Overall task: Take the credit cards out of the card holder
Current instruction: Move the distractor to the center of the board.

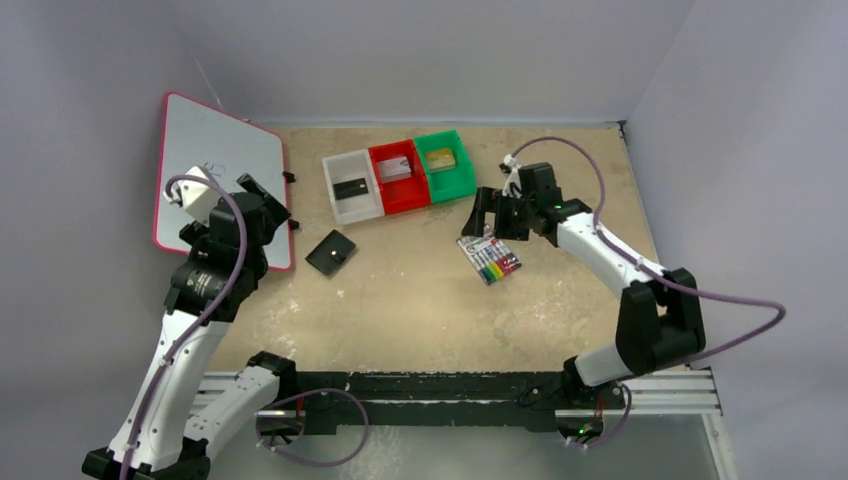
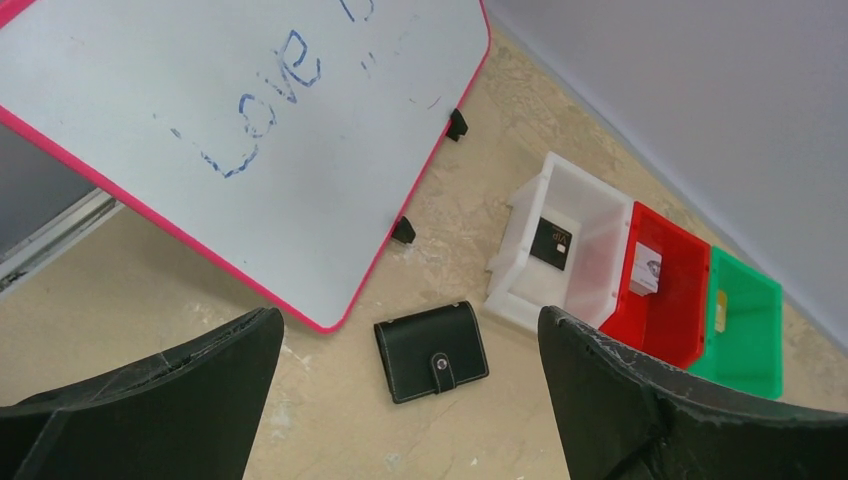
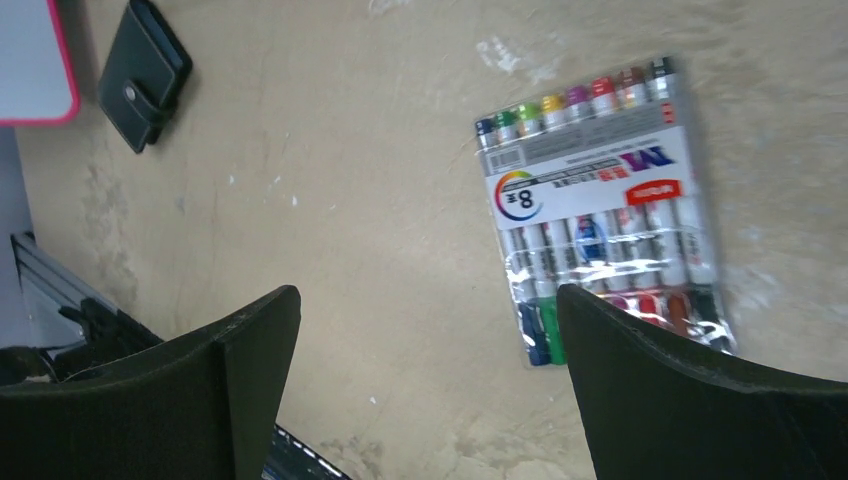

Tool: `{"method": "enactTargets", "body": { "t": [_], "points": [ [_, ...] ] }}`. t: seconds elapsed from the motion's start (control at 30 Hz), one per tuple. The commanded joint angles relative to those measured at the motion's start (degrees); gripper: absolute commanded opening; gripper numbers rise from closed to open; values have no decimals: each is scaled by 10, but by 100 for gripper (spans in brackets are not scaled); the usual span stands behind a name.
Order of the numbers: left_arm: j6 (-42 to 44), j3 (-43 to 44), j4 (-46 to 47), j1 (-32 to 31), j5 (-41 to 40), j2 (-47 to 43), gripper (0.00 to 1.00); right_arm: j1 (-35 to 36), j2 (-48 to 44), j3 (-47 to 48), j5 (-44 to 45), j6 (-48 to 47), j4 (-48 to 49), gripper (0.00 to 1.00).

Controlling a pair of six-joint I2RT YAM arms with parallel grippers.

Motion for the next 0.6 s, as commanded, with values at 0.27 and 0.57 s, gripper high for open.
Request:
{"method": "enactTargets", "body": {
  "t": [0.27,0.57],
  "points": [
    [-45,-26,41,8,17,-47,100,120,181,61,24,4,37,100],
    [-52,-15,13,9,39,-26,100,120,226,64,160,11,21,100]
  ]
}}
